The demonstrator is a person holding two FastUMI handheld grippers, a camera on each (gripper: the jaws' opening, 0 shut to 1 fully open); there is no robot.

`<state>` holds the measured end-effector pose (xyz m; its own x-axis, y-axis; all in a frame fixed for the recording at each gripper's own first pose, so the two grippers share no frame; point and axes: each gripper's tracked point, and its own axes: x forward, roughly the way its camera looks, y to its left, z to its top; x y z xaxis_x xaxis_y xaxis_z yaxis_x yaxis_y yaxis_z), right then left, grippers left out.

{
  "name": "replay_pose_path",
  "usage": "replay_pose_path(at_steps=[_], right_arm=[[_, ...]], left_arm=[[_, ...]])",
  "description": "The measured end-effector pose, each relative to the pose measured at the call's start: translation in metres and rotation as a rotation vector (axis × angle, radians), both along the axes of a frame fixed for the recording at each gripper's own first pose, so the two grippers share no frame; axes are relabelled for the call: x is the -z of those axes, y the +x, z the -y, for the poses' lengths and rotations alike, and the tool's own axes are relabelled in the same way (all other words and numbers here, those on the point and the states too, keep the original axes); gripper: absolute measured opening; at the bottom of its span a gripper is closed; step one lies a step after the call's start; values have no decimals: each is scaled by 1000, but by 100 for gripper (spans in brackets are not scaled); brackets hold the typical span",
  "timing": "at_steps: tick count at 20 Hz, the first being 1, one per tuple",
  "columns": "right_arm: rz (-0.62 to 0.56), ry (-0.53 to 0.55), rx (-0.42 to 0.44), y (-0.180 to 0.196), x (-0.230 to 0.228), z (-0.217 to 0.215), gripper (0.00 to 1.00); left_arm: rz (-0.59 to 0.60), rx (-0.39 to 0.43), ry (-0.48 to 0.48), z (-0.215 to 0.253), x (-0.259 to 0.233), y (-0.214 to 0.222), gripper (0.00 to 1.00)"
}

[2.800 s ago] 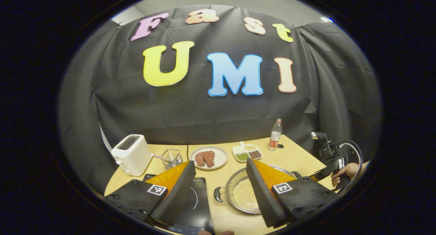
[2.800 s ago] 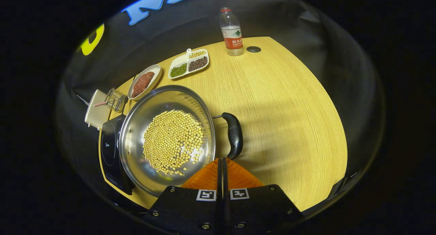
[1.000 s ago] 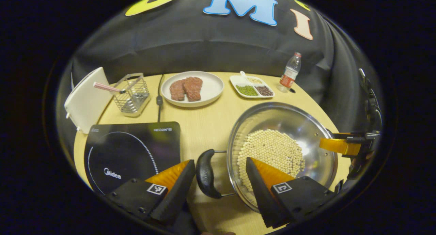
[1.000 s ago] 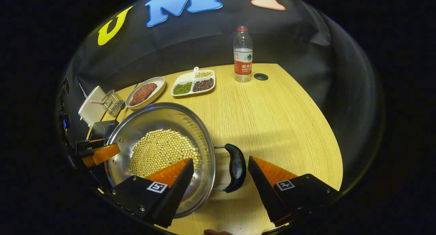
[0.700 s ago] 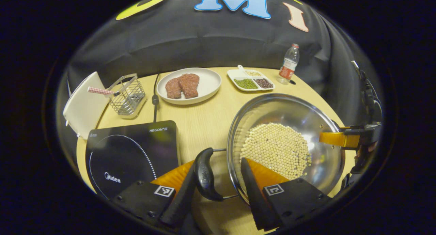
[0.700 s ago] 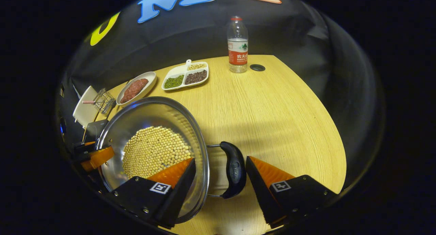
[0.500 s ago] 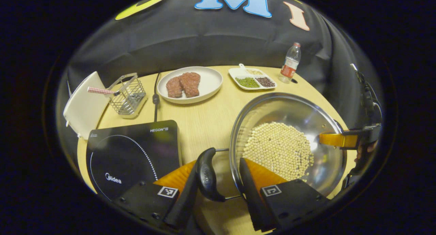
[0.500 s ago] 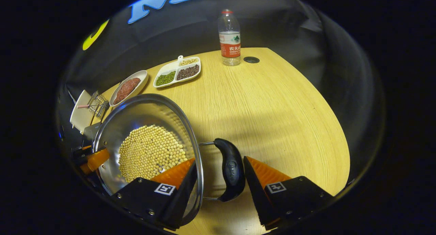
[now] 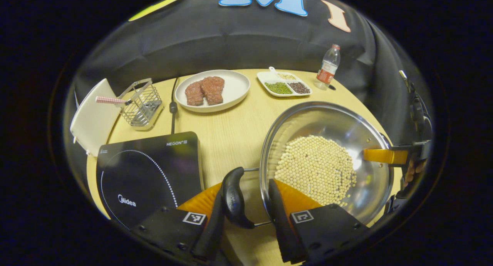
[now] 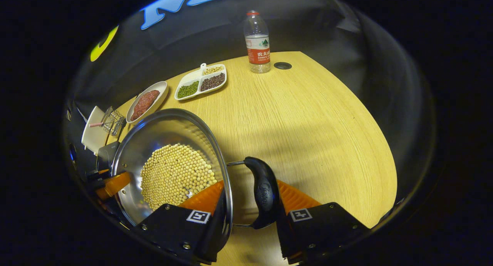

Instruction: First push the handle of the pot to place it horizontally, then grasp the pot with both hands and set it on the induction cooktop.

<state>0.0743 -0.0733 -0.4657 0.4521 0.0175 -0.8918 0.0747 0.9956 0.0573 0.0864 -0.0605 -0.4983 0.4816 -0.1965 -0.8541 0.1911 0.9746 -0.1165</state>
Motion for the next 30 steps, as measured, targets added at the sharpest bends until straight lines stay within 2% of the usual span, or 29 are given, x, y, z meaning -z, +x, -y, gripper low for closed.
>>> replay_pose_path(at_steps=[2,7,8,15,16,18,20,23,24,30], right_arm=[[6,14,11,-2,-5,-2,60],[24,35,14,-7,-25,-15,60],[25,36,14,-9,-29,-18,60],[41,37,-15,-28,-53,-46,60],[41,36,-17,-31,-55,-51,60],[38,38,-16,-37,-60,-59,60],[37,35,-24,-43,-65,-69,60],[44,26,-33,-48,-73,-90,60],[48,21,-39,-51,-75,-96,60],[48,42,-45,-61,-81,-145,60]], left_arm=[[18,-1,-1,-1,-5,3,63],[50,0,13,-12,-42,-6,63],[55,-1,15,-15,-48,-6,66],[78,-10,17,-44,-75,-19,66],[76,-8,18,-48,-77,-22,69],[80,-12,13,-56,-82,-26,66],[87,-13,12,-67,-88,-32,69],[94,-25,0,-87,-94,-38,62],[93,-30,-1,-95,-94,-41,69],[116,-46,11,-143,-107,-47,69]])
